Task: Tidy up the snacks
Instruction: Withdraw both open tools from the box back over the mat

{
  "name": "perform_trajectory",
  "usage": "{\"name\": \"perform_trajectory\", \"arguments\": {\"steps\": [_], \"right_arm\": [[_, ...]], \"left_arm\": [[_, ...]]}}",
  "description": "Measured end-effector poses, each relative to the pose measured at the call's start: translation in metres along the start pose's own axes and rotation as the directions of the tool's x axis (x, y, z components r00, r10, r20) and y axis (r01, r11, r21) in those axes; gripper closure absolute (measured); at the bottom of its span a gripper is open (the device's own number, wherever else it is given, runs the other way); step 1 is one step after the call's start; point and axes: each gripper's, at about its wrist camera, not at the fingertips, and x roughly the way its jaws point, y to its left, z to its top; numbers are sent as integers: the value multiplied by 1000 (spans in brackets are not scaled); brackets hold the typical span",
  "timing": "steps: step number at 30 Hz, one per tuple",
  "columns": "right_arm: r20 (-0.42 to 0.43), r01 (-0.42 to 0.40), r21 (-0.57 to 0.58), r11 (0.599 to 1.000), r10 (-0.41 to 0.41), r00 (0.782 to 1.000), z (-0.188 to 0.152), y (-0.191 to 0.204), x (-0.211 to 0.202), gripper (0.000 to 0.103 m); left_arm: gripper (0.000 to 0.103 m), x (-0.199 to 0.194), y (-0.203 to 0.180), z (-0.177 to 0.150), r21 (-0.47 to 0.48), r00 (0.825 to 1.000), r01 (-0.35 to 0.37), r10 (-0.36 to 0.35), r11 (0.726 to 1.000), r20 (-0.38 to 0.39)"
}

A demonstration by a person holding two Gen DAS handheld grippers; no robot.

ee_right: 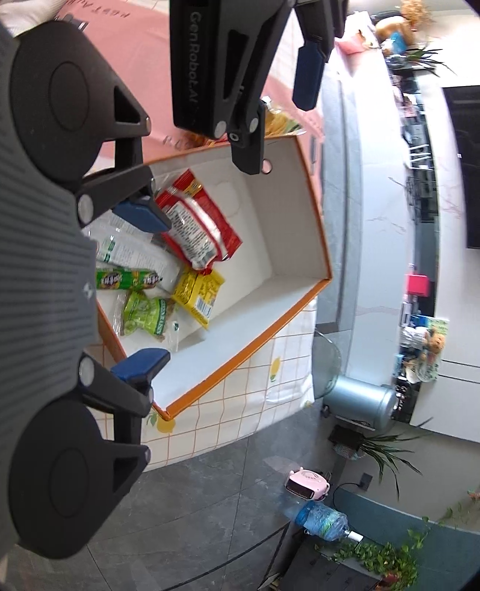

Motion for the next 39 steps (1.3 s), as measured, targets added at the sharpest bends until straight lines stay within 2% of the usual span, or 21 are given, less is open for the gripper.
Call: {"name": "perform_trajectory", "arguments": {"steps": [9,17,27,30,39], "right_arm": [[130,-21,84,996,10,991,-39,41,-31,30],[190,-44,121,992,20,982,-68,88,-38,29],[162,-60,91,994,45,986,-97,141,-8,29],[153,-61,63,996,50,987,-101,156,3,29],[122,-57,-31,998,60,991,-101,186,34,30]], "left_arm": [[15,-41,23,-38,-104,998,-37,42,994,50],[15,-56,55,-82,-200,995,-99,103,975,11],[15,-48,98,-150,-291,988,-151,131,945,-86],[15,-44,109,-167,-318,988,-144,118,937,-101],[15,-22,138,-193,-393,987,-132,83,910,-138]]}}
